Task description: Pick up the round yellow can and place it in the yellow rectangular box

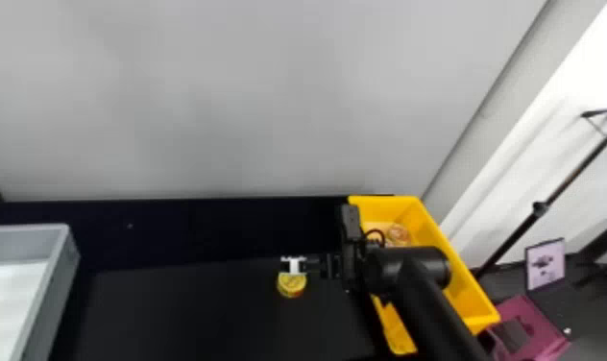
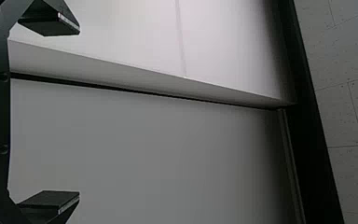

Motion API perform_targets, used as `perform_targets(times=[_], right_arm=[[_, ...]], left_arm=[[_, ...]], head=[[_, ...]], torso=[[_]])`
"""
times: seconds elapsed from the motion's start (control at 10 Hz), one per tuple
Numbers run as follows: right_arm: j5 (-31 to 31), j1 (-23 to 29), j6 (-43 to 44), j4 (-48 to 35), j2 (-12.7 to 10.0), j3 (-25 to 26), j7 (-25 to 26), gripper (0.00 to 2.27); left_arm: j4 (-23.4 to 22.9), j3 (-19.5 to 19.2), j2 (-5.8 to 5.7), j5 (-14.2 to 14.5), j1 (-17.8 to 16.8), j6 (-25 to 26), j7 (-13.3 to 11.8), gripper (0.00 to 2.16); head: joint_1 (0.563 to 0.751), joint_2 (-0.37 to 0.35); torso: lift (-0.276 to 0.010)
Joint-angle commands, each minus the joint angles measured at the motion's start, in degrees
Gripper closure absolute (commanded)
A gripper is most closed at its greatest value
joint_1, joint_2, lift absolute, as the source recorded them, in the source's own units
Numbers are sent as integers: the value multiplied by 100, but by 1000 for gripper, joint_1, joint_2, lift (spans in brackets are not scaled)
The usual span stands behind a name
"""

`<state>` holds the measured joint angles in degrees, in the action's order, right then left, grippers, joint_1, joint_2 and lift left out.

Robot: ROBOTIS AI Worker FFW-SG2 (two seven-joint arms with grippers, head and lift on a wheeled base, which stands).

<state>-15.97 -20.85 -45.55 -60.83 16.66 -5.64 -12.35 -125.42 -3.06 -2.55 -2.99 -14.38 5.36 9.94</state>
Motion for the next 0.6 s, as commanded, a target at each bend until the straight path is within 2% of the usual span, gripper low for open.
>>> perform_targets(times=[0.0, 0.5], right_arm=[[94, 2, 105, 247, -31, -60, -137, 73], [121, 2, 457, 607, -145, -42, -181, 76]], left_arm=[[26, 16, 18, 0, -12, -34, 0, 47], [61, 51, 44, 9, -30, -78, 0, 47]], head=[[747, -348], [747, -348]], torso=[[-1], [-1]])
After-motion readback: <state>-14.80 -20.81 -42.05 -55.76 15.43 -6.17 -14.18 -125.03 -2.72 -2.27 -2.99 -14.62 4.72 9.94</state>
